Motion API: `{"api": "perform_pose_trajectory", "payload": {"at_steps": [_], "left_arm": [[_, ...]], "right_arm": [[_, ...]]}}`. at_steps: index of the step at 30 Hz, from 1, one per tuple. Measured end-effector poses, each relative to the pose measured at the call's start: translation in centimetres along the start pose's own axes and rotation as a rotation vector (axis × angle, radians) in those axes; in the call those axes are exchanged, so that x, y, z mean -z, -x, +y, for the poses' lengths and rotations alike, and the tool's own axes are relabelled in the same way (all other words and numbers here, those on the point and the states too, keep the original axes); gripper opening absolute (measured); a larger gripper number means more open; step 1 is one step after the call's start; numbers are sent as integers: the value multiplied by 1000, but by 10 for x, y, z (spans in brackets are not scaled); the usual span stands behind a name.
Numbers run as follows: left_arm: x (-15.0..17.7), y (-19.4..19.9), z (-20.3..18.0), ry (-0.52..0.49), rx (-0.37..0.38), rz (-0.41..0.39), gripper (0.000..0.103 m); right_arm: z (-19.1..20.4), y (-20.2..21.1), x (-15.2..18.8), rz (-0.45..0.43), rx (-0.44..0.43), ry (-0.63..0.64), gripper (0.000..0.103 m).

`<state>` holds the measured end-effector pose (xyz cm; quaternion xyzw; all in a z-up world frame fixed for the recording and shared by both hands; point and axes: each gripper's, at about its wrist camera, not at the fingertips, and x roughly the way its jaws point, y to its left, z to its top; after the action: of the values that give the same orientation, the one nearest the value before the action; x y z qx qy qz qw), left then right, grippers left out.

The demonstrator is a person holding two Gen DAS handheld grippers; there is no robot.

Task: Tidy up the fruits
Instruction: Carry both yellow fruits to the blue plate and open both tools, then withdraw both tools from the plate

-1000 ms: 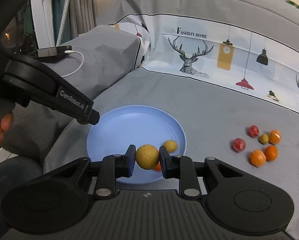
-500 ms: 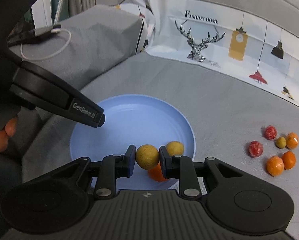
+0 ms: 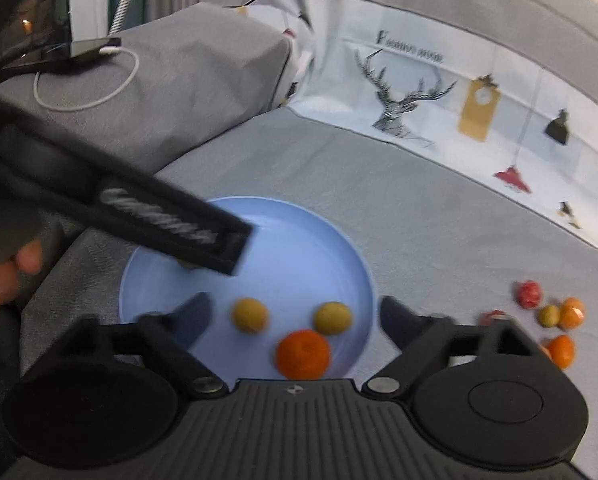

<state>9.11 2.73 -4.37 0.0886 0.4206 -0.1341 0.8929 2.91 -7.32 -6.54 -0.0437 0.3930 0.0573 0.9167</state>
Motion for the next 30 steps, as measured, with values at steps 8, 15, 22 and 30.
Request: {"api": "perform_pose_trajectory", "payload": {"at_steps": [8, 15, 22, 30], "left_arm": [[47, 71, 1, 80, -39, 26, 103], [73, 107, -5, 88, -109, 55, 103], [80, 132, -21, 68, -148, 44, 103], [80, 150, -32, 42, -159, 14, 103]], "right_arm": [[-8, 67, 33, 47, -7, -86, 102], [-5, 130, 61, 4, 1, -183, 102], [-2, 166, 69, -65, -3, -182, 102], [-1, 184, 70, -109, -7, -187, 102]]}}
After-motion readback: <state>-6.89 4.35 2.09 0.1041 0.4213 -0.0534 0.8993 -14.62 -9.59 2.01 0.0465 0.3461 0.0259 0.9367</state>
